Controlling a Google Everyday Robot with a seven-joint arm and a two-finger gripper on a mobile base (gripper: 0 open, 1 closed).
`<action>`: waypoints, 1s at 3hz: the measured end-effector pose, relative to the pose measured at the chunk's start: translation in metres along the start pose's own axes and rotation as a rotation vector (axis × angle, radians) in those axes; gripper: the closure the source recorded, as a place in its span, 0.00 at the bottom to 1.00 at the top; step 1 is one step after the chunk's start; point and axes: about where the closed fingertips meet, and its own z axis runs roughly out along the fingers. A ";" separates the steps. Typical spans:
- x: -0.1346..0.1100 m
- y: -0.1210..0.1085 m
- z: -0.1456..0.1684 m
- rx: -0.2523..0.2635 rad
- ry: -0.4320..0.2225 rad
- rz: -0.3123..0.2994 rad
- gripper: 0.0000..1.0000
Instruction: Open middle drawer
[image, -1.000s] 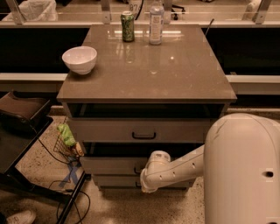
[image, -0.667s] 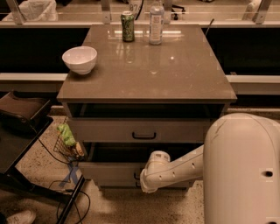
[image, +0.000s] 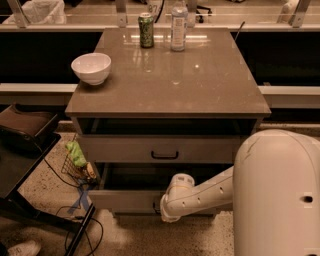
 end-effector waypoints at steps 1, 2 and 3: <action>0.020 0.002 -0.036 0.042 0.045 0.041 1.00; 0.020 0.003 -0.035 0.042 0.045 0.041 1.00; 0.025 0.003 -0.045 0.054 0.060 0.051 1.00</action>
Offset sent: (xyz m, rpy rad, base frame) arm -0.0587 -0.1689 0.2258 -0.2416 -0.2568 -0.3512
